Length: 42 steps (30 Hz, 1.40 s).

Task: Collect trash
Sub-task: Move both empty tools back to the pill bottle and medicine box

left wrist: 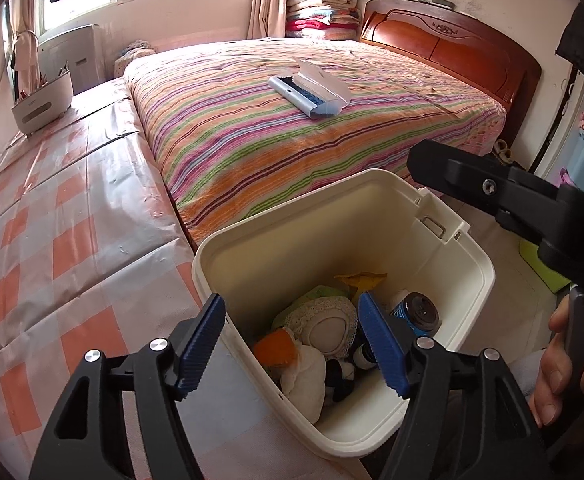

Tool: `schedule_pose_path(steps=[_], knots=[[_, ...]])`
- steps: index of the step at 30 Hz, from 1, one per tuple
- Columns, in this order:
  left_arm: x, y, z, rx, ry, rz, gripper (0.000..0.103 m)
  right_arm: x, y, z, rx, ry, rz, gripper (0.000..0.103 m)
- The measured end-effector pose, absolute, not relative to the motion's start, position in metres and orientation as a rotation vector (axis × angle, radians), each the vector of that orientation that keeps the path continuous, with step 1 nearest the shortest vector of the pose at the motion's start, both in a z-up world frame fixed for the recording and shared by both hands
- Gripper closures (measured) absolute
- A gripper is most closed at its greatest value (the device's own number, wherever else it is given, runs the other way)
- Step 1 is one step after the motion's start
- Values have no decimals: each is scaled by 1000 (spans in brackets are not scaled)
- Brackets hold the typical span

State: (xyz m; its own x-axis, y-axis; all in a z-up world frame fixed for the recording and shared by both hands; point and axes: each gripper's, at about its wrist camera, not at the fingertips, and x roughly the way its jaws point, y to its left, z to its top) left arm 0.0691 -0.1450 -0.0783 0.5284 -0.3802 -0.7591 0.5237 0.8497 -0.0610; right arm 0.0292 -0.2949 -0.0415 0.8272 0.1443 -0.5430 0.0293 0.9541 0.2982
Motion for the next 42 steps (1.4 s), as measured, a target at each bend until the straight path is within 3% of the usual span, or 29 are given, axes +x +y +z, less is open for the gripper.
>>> schedule_pose_path(steps=[20,42], knots=[[87,-85,-60,147,844,-400,31,50,-263,-43,277,627,85,32],[128,110,-52,8,810,15,31,130,-111,-40,151,704,310,30]])
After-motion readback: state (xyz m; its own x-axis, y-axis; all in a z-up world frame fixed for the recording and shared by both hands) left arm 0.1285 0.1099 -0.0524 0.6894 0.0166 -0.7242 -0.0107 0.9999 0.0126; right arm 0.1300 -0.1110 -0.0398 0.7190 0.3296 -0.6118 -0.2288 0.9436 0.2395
